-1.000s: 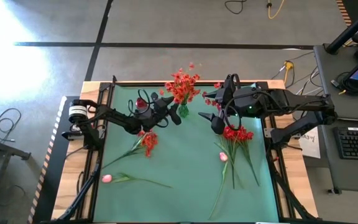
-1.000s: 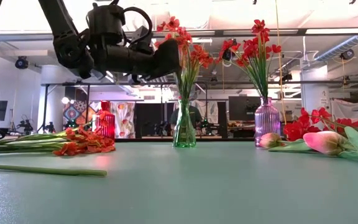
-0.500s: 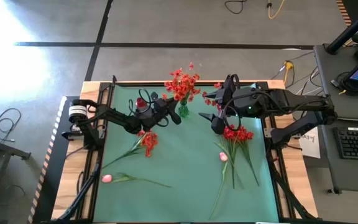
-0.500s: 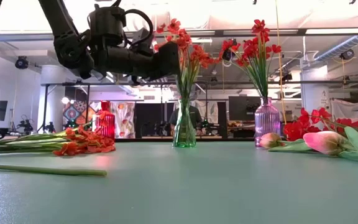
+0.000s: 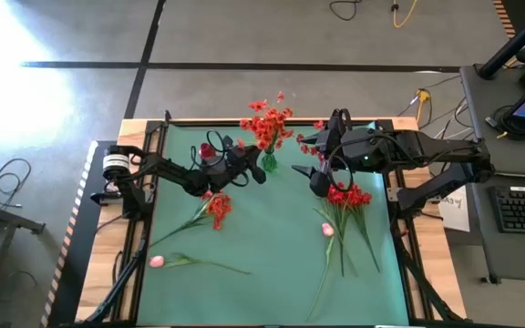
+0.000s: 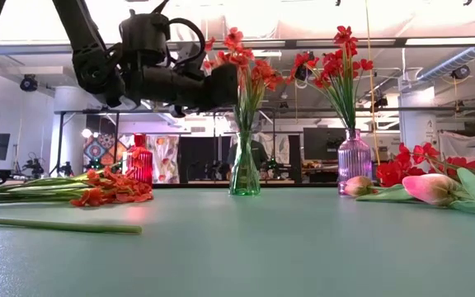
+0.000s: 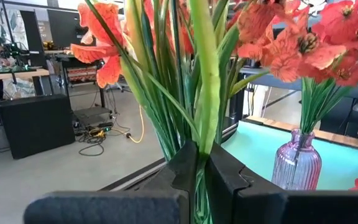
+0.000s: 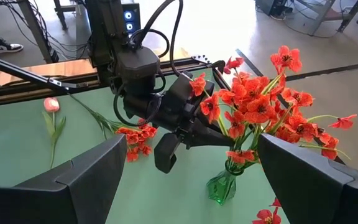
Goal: Sort flowers into vase by color
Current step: Put the bottom left orange flower in the green flower vase, then put the bottom right pink flower in the red flower vase
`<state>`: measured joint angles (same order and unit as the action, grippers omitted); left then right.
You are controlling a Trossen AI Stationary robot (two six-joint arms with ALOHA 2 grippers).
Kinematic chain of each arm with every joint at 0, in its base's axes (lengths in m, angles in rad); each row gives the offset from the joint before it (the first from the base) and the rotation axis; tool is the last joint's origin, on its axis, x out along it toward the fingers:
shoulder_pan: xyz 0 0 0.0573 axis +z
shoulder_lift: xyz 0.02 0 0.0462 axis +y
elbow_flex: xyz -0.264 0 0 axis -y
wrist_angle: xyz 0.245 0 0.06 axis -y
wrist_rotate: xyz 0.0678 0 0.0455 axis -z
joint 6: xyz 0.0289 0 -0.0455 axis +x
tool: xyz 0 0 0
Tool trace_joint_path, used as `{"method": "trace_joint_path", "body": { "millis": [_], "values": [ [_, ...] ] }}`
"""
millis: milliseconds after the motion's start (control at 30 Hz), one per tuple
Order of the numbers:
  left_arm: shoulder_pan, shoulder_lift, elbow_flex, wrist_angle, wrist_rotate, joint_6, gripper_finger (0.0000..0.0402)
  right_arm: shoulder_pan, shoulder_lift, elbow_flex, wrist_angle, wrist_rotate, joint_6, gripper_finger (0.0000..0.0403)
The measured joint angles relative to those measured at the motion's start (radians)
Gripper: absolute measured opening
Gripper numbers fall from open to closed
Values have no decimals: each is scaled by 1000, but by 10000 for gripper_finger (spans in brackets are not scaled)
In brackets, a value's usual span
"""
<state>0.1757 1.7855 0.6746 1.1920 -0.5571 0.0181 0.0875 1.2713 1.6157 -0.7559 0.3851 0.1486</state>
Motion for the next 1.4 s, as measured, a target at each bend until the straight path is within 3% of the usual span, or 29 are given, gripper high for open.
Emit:
{"method": "trace_joint_path", "body": {
  "millis": [500,1033,1267,1400],
  "values": [
    [-6,0,-1,-21,-2,-1,19,0,0,0,-10,0,0,354],
    [-72,-41,-2,-91,-16,-1,190,0,0,0,-18,0,15,354],
    [-133,-102,-3,-260,-200,0,230,0,0,0,-18,0,26,354],
    [-166,-166,-3,-453,-217,-61,239,0,0,0,-34,-1,73,354]
  ]
}}
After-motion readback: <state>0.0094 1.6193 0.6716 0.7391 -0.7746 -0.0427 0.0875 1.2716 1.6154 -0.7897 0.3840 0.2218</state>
